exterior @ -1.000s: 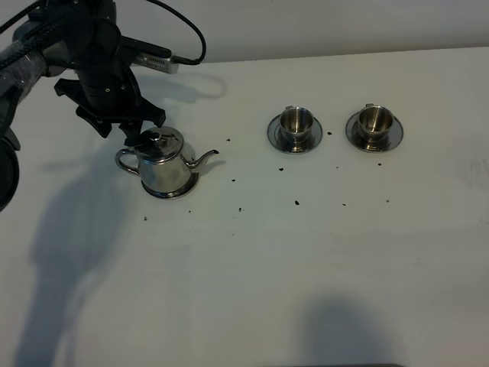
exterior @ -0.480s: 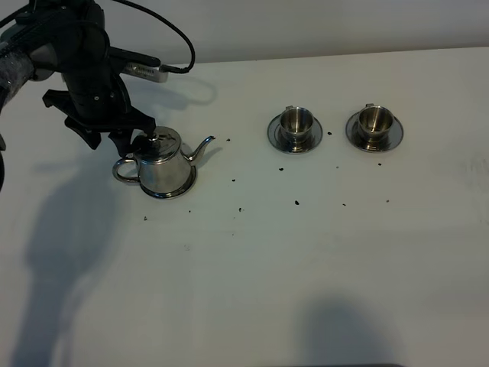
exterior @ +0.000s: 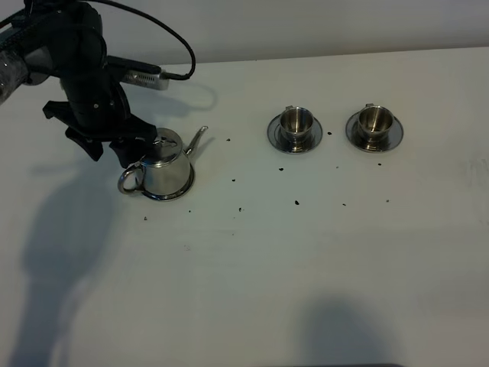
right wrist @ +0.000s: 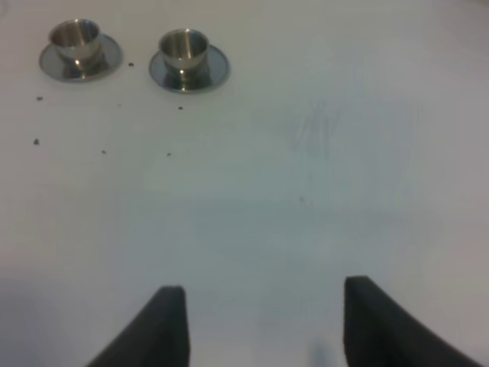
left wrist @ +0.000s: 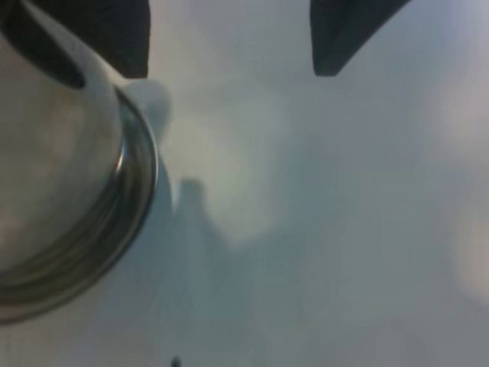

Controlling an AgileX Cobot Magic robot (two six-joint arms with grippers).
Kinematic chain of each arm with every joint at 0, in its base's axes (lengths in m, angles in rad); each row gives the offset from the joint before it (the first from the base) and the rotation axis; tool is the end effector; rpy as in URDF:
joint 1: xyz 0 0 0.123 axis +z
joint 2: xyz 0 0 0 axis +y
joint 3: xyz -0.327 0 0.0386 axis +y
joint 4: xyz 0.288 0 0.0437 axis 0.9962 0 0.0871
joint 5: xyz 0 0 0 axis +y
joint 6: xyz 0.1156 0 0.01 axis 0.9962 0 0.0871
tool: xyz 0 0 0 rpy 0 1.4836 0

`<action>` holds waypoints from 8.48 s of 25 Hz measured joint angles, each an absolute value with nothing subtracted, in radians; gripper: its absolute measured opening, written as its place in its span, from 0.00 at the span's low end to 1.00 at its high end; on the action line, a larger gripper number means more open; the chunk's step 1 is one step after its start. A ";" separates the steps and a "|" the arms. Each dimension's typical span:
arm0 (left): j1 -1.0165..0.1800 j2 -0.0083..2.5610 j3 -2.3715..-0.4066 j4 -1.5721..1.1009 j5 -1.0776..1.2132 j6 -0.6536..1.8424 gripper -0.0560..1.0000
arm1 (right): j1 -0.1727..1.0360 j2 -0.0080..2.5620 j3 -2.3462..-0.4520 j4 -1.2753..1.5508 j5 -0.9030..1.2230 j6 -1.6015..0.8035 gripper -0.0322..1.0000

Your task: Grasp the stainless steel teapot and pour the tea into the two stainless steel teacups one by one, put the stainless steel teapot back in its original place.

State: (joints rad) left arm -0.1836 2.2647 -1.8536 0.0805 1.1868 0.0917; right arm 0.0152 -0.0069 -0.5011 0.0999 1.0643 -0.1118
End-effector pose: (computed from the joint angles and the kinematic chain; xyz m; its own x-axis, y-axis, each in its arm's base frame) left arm 0.5200 -0.0878 0.1592 -0.9525 0.3002 -0.0517 0.2956 0.9518 0.0813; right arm 0.0061 0.0102 0.2855 -0.4434 -0.0697 -0.8936 -0.1213 0.9925 -0.0172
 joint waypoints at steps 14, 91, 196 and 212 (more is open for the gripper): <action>-0.184 2.018 -1.812 -0.050 1.188 0.182 0.53 | 0.015 -0.007 -0.501 0.100 1.064 -0.112 0.46; -0.293 2.162 -1.668 0.087 1.188 0.363 0.52 | 0.015 -0.007 -0.501 0.100 1.064 -0.112 0.46; -0.304 2.037 -1.676 0.063 1.002 0.530 0.27 | 0.015 -0.007 -0.501 0.100 1.064 -0.112 0.46; -0.446 2.071 -1.840 0.060 0.835 0.595 0.27 | 0.015 -0.007 -0.501 0.100 1.064 -0.112 0.46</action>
State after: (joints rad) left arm -0.4460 2.0710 -1.8402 0.0601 0.8352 0.5948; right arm 0.0152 -0.0069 -0.5011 0.1003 1.0643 -0.1118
